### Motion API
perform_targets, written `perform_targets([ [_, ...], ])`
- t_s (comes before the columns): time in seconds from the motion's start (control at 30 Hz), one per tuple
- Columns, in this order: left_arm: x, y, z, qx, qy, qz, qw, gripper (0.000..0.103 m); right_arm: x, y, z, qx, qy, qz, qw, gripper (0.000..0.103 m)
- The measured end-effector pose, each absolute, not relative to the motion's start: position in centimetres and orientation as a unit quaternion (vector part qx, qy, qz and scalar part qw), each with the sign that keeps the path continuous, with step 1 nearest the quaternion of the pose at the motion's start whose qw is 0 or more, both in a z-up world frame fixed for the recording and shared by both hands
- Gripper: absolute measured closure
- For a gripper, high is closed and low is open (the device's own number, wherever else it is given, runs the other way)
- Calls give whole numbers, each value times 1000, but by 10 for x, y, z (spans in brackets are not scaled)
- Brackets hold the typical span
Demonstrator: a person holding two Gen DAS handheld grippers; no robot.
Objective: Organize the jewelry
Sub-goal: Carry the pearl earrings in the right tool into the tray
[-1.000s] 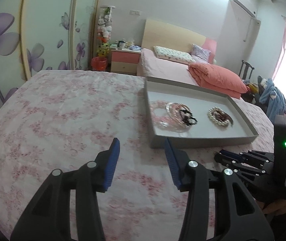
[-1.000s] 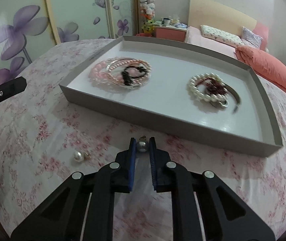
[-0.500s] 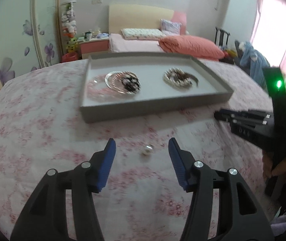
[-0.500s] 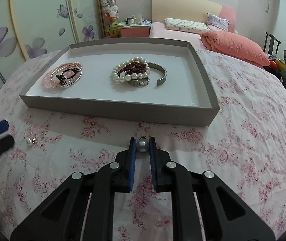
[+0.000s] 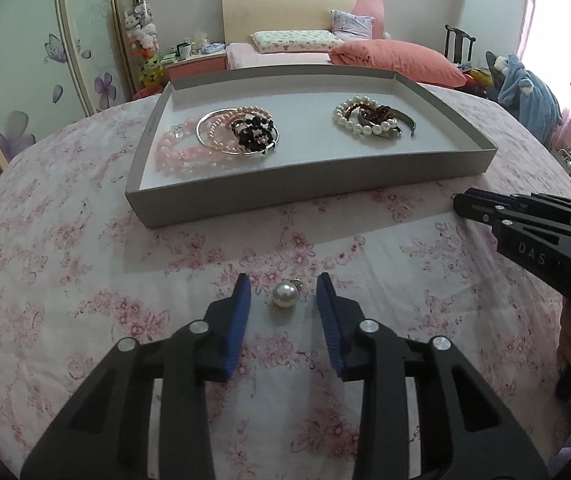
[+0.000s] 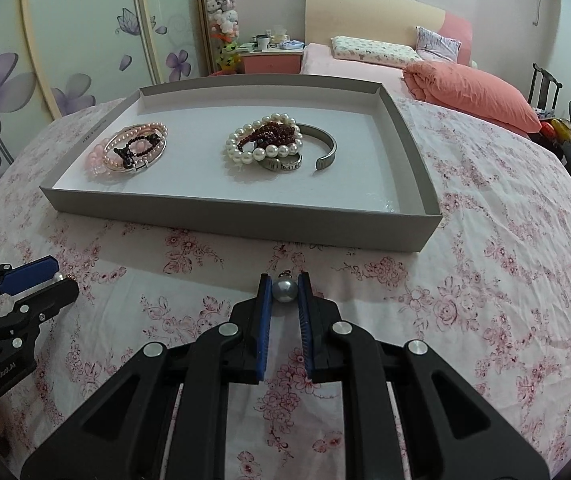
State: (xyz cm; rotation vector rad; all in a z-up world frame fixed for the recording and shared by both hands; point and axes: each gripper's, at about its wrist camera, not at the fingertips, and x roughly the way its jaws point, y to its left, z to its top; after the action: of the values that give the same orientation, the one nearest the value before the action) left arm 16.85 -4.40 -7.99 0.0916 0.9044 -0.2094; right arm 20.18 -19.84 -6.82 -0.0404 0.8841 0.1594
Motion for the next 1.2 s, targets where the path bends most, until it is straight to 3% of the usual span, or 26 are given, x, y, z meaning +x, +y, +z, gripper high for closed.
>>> perform_targets([
  [0.1, 170, -45, -80, 46, 434, -96, 895, 76, 202, -199, -68, -20, 427, 77, 901, 89],
  [0.2, 170, -43, -79, 45, 432, -96, 896, 89, 202, -199, -68, -20, 427, 77, 901, 89],
  [0.73, 163, -4, -64, 4, 418, -61, 906, 89, 184, -201, -64, 17, 414, 86, 906, 89],
  [1.2, 132, -2, -11, -5, 319, -53, 946, 89, 137, -188, 12, 17, 259, 102, 960, 89],
])
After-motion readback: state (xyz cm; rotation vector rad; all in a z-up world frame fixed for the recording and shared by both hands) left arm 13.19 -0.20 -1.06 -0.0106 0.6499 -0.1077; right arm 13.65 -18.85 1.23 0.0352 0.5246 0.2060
